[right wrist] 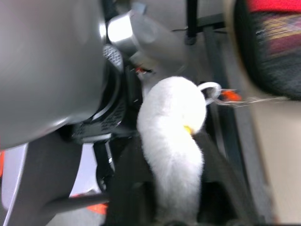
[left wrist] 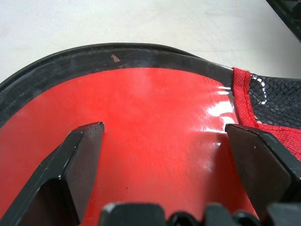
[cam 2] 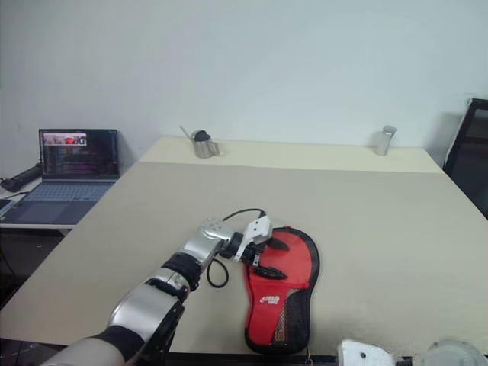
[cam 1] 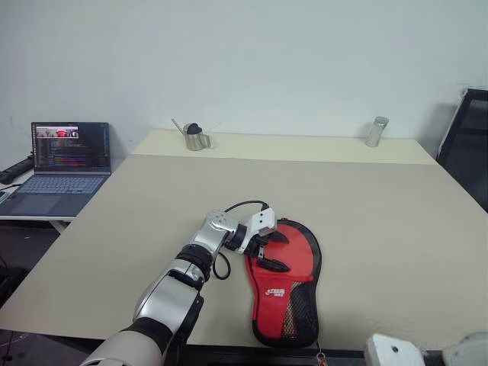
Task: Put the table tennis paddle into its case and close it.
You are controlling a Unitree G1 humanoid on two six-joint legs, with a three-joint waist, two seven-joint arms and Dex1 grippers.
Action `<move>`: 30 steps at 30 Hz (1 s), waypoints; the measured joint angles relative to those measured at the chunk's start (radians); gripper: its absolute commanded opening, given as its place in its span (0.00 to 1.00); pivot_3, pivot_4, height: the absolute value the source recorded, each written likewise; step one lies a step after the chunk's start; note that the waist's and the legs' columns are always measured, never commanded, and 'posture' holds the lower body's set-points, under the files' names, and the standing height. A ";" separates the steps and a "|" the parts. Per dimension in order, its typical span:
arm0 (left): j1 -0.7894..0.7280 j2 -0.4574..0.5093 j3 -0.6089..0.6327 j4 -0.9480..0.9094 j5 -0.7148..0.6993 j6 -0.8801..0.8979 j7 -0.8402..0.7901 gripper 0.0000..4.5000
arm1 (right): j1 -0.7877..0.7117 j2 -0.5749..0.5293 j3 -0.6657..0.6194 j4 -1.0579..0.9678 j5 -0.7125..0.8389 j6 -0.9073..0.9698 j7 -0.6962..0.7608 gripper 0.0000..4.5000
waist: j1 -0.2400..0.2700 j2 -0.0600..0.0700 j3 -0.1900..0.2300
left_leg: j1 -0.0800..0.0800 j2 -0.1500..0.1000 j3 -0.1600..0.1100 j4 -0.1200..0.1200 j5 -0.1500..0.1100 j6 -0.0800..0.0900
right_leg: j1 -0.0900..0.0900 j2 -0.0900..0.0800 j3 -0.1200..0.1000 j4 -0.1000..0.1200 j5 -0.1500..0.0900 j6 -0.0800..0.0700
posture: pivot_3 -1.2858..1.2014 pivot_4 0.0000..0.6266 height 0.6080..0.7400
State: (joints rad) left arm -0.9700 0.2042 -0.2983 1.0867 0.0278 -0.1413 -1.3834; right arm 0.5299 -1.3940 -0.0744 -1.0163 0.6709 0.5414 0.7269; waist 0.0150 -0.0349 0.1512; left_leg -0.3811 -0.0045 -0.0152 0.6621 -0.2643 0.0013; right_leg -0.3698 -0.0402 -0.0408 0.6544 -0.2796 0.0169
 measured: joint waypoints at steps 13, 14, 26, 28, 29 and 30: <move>0.009 0.003 0.004 -0.020 -0.001 0.000 -0.002 1.00 | -0.306 0.187 -0.284 0.182 0.458 0.192 -0.102 0.99 | 0.001 -0.001 0.001 | -0.001 0.001 0.000 -0.001 0.000 0.000 | 0.001 0.000 0.000 -0.005 0.002 0.002 | 0.52 0.24 1.00; 0.013 0.004 0.006 -0.027 -0.003 0.002 -0.005 1.00 | -0.349 0.204 -0.272 0.207 0.454 0.192 -0.115 0.99 | 0.001 0.000 0.001 | -0.001 0.001 0.000 -0.002 0.000 0.000 | 0.001 0.000 0.000 -0.006 0.002 0.002 | 0.52 0.24 1.00; 0.268 0.246 0.063 -0.676 -0.148 0.320 -0.092 1.00 | -0.724 0.473 0.095 0.675 -0.020 -0.040 0.077 0.99 | -0.015 0.011 0.015 | -0.019 -0.001 0.001 0.000 -0.002 0.003 | -0.018 0.001 0.001 -0.001 0.005 -0.005 | 0.52 0.24 1.00; 0.303 0.278 0.121 -0.834 -0.211 0.421 -0.048 1.00 | -0.787 0.525 0.119 0.782 -0.069 -0.087 0.120 0.99 | -0.015 0.011 0.020 | -0.019 -0.001 0.001 0.000 -0.002 0.003 | -0.018 0.000 0.002 0.001 0.005 -0.005 | 0.52 0.24 1.00; 0.325 0.299 0.154 -0.907 -0.239 0.464 -0.023 1.00 | -0.812 0.544 0.127 0.823 -0.089 -0.107 0.139 0.99 | -0.015 0.011 0.021 | -0.019 -0.001 0.001 0.000 -0.002 0.003 | -0.018 0.000 0.002 0.001 0.004 -0.005 | 0.52 0.24 1.00; 0.351 0.325 0.193 -0.982 -0.267 0.511 0.010 1.00 | -0.836 0.560 0.133 0.867 -0.108 -0.129 0.164 0.99 | -0.016 0.013 0.022 | -0.019 -0.001 0.001 0.000 -0.002 0.003 | -0.019 0.000 0.002 0.002 0.004 -0.006 | 0.52 0.24 1.00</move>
State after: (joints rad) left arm -0.6186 0.5288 -0.1057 0.1046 -0.2393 0.3700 -1.3739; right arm -0.3057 -0.8341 0.0583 -0.1496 0.5632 0.4123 0.8913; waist -0.0006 -0.0224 0.1731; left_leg -0.3998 -0.0052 -0.0146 0.6622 -0.2665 0.0046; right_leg -0.3885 -0.0403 -0.0388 0.6562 -0.2756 0.0109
